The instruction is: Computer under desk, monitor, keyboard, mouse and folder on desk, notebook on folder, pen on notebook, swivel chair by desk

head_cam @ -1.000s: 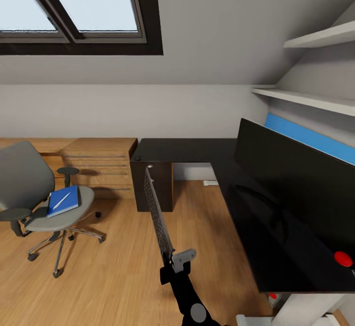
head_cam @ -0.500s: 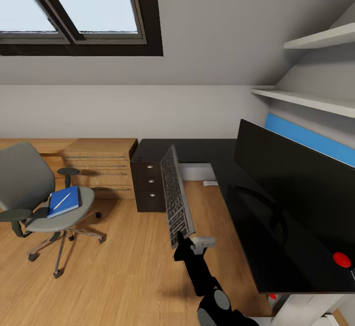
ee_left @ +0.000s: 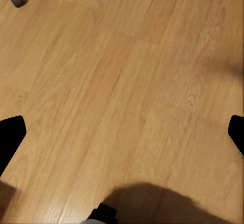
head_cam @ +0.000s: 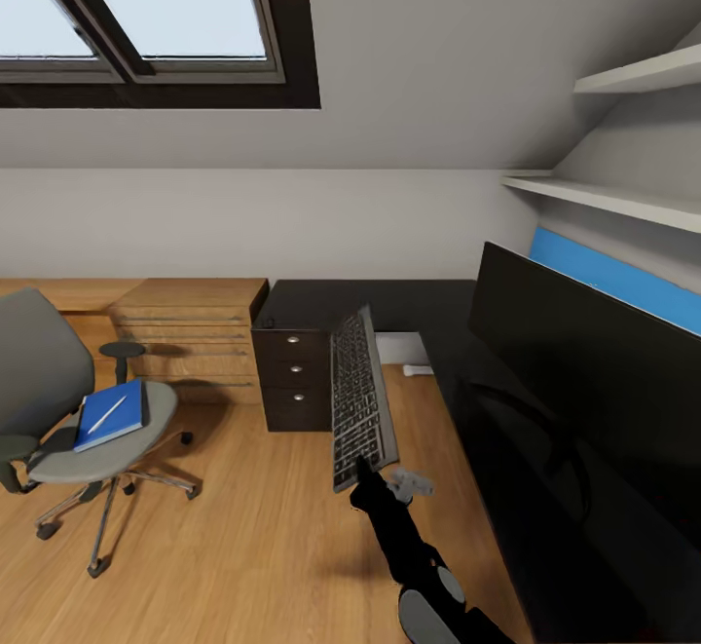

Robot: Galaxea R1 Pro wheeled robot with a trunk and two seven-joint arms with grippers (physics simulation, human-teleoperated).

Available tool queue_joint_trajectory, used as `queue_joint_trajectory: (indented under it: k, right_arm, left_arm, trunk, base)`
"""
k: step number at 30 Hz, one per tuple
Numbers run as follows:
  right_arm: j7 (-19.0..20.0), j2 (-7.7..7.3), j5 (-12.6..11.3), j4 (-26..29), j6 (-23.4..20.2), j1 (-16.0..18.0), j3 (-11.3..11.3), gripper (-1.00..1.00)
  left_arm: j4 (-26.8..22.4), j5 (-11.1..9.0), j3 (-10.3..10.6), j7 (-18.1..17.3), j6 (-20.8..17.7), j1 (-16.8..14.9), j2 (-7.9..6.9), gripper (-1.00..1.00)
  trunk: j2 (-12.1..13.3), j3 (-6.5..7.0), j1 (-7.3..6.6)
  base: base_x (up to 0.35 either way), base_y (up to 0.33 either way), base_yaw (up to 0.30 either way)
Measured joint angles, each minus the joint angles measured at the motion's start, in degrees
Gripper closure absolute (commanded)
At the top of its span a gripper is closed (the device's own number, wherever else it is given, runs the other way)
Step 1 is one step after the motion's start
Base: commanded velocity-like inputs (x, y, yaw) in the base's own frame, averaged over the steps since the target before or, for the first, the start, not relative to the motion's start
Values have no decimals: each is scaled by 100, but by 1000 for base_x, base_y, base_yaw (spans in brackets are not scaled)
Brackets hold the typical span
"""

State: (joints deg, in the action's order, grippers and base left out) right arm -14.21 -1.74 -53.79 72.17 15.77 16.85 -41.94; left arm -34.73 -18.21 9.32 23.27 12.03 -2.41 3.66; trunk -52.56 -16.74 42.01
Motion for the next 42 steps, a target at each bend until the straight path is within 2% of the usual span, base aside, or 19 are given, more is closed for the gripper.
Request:
queue_joint_trajectory:
  k: [1, 2, 4, 5, 6, 8, 9, 12, 15, 17, 33, 42]
  right_arm:
    - [72, -20, -162, 16, -5, 1, -1, 100]
    - [351, -88, -667, 37, -9, 1, -3, 100]
    - [893, -191, -1225, 54, -22, 2, -3, 100]
    - [1029, -219, -1383, 55, -25, 2, -1, 100]
    - [1236, -271, -1647, 61, -40, 2, -1, 100]
    - [1472, -352, -2236, 87, -140, 2, -2, 100]
    - [1554, -398, -2646, 137, -316, 1, -12, 100]
    - [1632, -451, -3116, 202, -786, 1, -14, 100]
    - [1789, -470, -3304, 227, -1262, 2, -13, 100]
    - [1905, -474, -3340, 222, -1379, 3, -7, 100]
    - [2002, -506, -3337, 393, -1433, 4, -20, 100]
    - [2003, -507, -3338, 384, -1433, 4, -11, 100]
  left_arm:
    - [0, 0, 1, 0, -1, 0, 0, -100]
    - [0, 0, 3, 0, -3, 0, 0, -100]
    - [1, 0, 4, 0, -5, 0, 0, -100]
    - [0, 0, 4, 0, -5, 0, 0, -100]
    - [0, 0, 4, 0, -5, 0, 0, -100]
    - [0, 0, 4, 0, -6, 0, 0, -100]
    - [0, 0, 3, 0, -6, 0, -1, -100]
    - [1, 0, 2, 0, -6, -1, 0, -100]
    - [5, 0, 4, 4, -12, -1, 0, -100]
    - [8, 0, 7, 5, -14, 0, 0, -100]
    - [9, 0, 13, 9, -24, 1, 0, -100]
    - [8, 0, 12, 9, -24, 0, 0, -100]
  trunk:
    - [0, 0, 0]
    - [0, 0, 0]
    - [0, 1, 0]
    - [0, 1, 0]
    - [0, 1, 0]
    - [0, 0, 0]
    - [0, 0, 0]
    - [0, 0, 0]
    - [-1, 0, 0]
    - [-1, 0, 0]
    - [-1, 0, 0]
    - [0, 0, 0]
  base:
    - [319, 0, 0]
    - [319, 0, 0]
    - [319, 0, 0]
    - [320, 0, 0]
    - [320, 0, 0]
    - [320, 0, 0]
    - [320, 0, 0]
    - [320, 0, 0]
    - [320, 0, 0]
    - [320, 0, 0]
    - [300, 1, 0]
    - [325, 101, 0]
